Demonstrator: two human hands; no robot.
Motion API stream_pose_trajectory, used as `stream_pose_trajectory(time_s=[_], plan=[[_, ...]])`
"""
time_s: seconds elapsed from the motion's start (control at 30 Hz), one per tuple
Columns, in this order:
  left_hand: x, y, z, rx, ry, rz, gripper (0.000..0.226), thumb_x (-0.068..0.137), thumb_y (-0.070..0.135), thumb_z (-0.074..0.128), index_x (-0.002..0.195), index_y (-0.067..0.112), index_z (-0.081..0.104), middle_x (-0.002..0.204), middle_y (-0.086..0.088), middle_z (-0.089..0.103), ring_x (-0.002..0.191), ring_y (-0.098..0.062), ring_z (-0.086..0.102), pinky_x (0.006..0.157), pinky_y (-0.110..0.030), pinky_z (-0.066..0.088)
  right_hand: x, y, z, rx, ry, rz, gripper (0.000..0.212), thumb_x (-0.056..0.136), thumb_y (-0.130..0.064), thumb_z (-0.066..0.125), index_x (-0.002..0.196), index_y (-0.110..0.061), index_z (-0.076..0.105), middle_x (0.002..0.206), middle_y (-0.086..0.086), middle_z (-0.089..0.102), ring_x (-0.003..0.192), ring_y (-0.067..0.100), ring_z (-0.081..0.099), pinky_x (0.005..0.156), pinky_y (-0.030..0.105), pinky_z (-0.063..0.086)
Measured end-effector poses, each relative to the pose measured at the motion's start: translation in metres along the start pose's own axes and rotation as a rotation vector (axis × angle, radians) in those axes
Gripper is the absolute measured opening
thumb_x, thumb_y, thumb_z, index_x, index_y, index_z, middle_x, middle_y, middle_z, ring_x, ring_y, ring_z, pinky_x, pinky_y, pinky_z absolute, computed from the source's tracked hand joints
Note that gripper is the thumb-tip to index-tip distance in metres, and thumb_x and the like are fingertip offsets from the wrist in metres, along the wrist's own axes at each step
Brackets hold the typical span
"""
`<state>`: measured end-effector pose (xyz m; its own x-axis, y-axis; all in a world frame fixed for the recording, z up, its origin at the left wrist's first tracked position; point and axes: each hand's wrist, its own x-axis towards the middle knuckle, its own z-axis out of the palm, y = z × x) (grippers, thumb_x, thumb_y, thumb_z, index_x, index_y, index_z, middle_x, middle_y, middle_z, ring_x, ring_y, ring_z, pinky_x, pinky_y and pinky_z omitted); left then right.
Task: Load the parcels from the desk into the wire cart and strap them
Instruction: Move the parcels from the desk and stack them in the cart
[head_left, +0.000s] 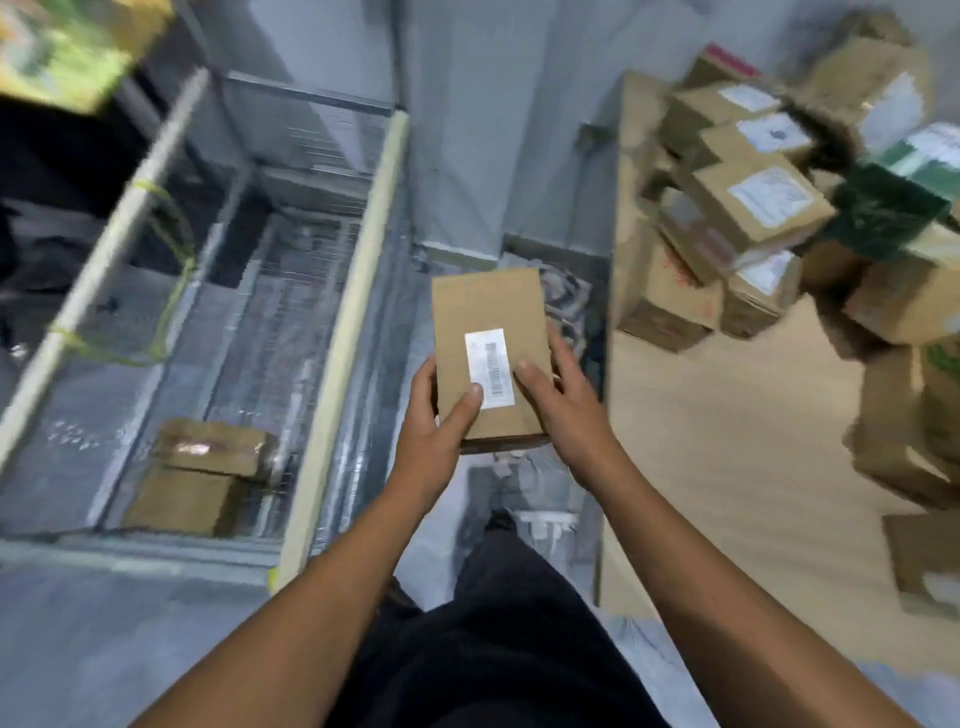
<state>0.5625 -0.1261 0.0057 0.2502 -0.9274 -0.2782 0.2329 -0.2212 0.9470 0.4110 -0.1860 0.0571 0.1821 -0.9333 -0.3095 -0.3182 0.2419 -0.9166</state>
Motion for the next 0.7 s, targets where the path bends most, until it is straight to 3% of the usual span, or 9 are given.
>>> stream_pose_trajectory(time_s=[0.07, 0.17, 0.3, 0.43, 0.53, 0.63, 0.7], plan=[[-0.001, 0.013, -0.045, -0.016, 0.119, 0.062, 0.073, 0.086, 0.054, 0.069, 0.149, 0.027, 0.046, 0.135, 0.010, 0.066, 0.123, -0.009, 0.065, 0.098, -0.028, 0.055, 0.014, -0.021, 0.050, -0.029, -0.106, -0.054, 0.076, 0.089, -0.063, 0.057, 0.159, -0.047, 0.033, 0.151, -0.022, 0.053, 0.132, -0.006, 0.053, 0.108, 0.021, 0.044], [-0.003, 0.027, -0.109, -0.038, 0.327, 0.109, 0.071, 0.085, 0.056, 0.069, 0.146, 0.028, 0.048, 0.130, 0.013, 0.069, 0.118, -0.007, 0.066, 0.094, -0.023, 0.055, 0.032, -0.048, 0.123, -0.051, -0.286, -0.114, 0.074, 0.091, -0.060, 0.059, 0.158, -0.048, 0.032, 0.141, -0.029, 0.056, 0.125, -0.012, 0.055, 0.106, 0.022, 0.044], [0.001, 0.031, -0.183, -0.083, 0.546, 0.110, 0.070, 0.087, 0.055, 0.068, 0.149, 0.032, 0.047, 0.134, 0.012, 0.068, 0.120, -0.009, 0.066, 0.099, -0.033, 0.054, 0.058, -0.071, 0.210, -0.137, -0.497, -0.163, 0.070, 0.091, -0.058, 0.067, 0.153, -0.058, 0.033, 0.124, -0.041, 0.061, 0.116, -0.013, 0.060, 0.102, 0.025, 0.049], [0.025, 0.024, -0.238, -0.122, 0.691, 0.055, 0.067, 0.089, 0.062, 0.063, 0.149, 0.037, 0.046, 0.130, 0.018, 0.069, 0.113, -0.002, 0.068, 0.090, -0.026, 0.056, 0.102, -0.077, 0.283, -0.227, -0.665, -0.154, 0.082, 0.089, -0.059, 0.071, 0.158, -0.051, 0.029, 0.142, -0.026, 0.059, 0.126, -0.003, 0.059, 0.110, 0.034, 0.048], [0.057, 0.010, -0.266, -0.170, 0.729, -0.022, 0.058, 0.097, 0.053, 0.064, 0.149, 0.039, 0.046, 0.131, 0.017, 0.069, 0.114, -0.003, 0.068, 0.092, -0.024, 0.055, 0.150, -0.068, 0.328, -0.307, -0.806, -0.099, 0.084, 0.091, -0.057, 0.072, 0.160, -0.050, 0.025, 0.145, -0.021, 0.059, 0.126, -0.001, 0.061, 0.111, 0.036, 0.048], [0.101, -0.012, -0.288, -0.224, 0.827, -0.087, 0.043, 0.101, 0.039, 0.066, 0.140, 0.045, 0.050, 0.126, 0.022, 0.070, 0.110, 0.002, 0.068, 0.089, -0.020, 0.056, 0.209, -0.047, 0.372, -0.396, -0.938, -0.029, 0.078, 0.096, -0.052, 0.068, 0.160, -0.049, 0.024, 0.144, -0.019, 0.060, 0.120, -0.001, 0.064, 0.105, 0.033, 0.054], [0.131, -0.031, -0.299, -0.244, 0.887, -0.142, 0.049, 0.095, 0.050, 0.065, 0.141, 0.052, 0.046, 0.141, 0.020, 0.061, 0.123, -0.003, 0.063, 0.099, -0.027, 0.055, 0.251, -0.027, 0.401, -0.453, -1.011, 0.034, 0.079, 0.095, -0.055, 0.066, 0.160, -0.052, 0.021, 0.145, -0.020, 0.059, 0.119, 0.000, 0.065, 0.095, 0.027, 0.057]])
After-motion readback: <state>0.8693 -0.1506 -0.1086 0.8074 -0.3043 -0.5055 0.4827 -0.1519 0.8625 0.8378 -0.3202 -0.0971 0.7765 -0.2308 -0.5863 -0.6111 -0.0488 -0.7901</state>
